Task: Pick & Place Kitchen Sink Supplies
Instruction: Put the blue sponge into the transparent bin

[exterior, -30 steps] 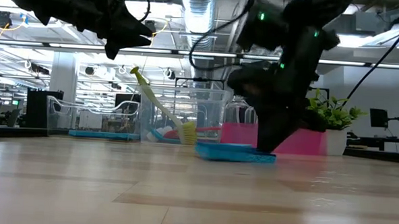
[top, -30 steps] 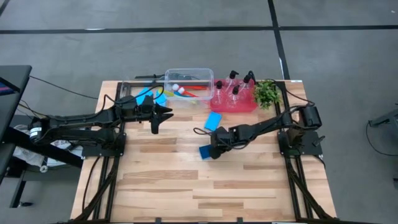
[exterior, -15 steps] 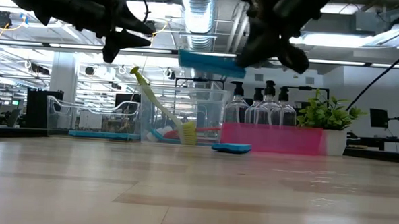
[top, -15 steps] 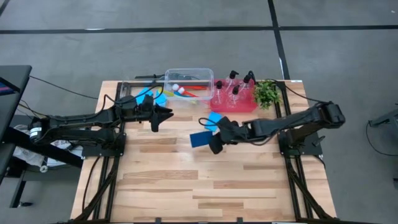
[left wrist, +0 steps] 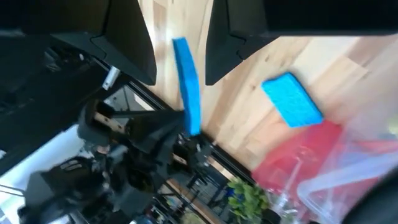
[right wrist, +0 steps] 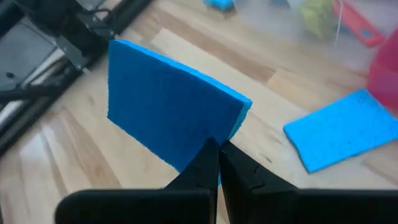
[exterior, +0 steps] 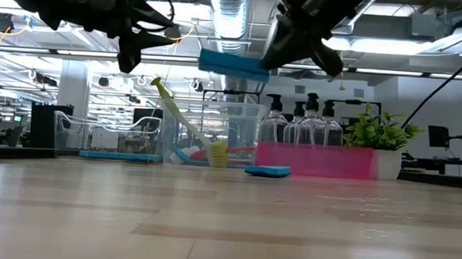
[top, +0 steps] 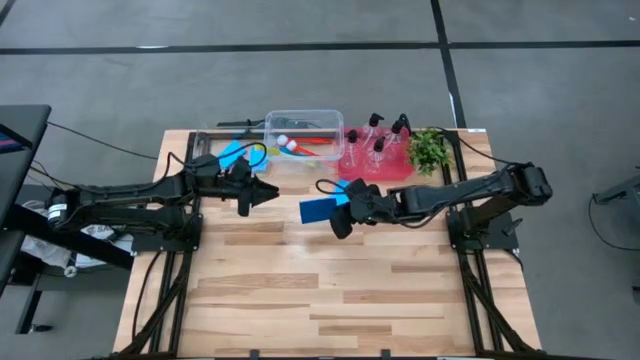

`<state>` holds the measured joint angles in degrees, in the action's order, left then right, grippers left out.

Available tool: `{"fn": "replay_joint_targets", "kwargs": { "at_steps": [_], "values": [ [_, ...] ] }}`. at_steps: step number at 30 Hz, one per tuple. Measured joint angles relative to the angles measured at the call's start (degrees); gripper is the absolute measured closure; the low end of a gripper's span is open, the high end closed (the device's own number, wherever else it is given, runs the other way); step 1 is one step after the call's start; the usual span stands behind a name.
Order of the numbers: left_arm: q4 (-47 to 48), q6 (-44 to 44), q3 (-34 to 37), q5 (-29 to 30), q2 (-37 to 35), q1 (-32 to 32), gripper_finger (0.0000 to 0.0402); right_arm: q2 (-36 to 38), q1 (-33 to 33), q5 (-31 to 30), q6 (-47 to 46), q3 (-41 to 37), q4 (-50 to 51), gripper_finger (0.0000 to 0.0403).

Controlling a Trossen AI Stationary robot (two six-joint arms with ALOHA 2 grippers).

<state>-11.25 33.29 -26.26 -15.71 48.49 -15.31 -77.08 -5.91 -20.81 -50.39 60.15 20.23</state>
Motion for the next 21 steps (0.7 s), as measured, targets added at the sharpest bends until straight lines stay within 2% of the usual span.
{"fn": "replay_joint_targets", "kwargs": {
  "at_steps": [7,12,21],
  "values": [
    [-0.7,0.2,0.0,-0.3,2.8,3.7,0.0219,0.2,0.7,-0.6,2.6,0.2,-4.8,0.0403],
    [-5.9,1.6,0.0,0.5,7.9,5.7,0.0191,0.2,1.1,-0.5,4.4,0.1,-6.3,0.0403],
    [-15.8,3.4,0.0,0.9,14.7,6.3,0.0179,0.2,1.2,-1.2,4.5,0.1,-5.9,0.0403]
  ]
}}
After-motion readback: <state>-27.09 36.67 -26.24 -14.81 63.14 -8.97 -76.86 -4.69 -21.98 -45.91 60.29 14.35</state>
